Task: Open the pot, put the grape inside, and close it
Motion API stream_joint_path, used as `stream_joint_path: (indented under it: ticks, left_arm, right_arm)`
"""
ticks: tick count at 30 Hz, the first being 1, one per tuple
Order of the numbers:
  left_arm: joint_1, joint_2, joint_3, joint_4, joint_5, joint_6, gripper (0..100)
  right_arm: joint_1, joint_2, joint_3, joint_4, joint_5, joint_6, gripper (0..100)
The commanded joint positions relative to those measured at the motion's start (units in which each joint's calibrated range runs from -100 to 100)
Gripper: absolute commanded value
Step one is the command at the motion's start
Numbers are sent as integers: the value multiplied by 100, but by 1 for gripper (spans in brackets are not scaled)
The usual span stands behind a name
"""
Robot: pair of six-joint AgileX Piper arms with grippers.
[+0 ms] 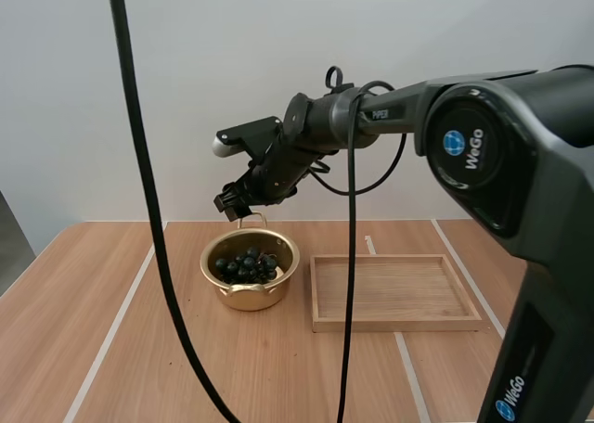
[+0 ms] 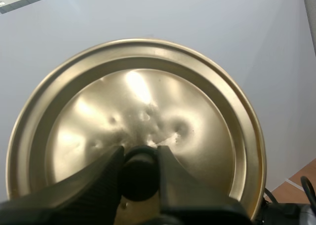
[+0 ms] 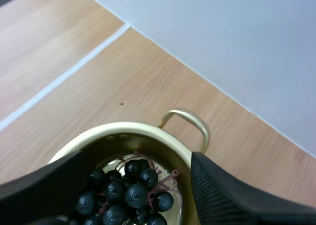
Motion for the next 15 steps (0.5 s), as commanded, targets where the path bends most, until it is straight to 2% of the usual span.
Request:
stream_joint_path:
  ticks: [1, 7, 15]
  left_arm:
    - [6, 17, -40, -78, -45, -57, 0]
    - [6, 17, -302, -78, -45, -132, 0]
    - [6, 17, -449, -78, -27, -141, 0]
  right_arm:
    - [-20, -376, -43, -58, 154, -53, 100]
    - [-337, -895, -43, -58, 426, -37, 100]
    - [-976, -1704, -43, -58, 722, -37, 100]
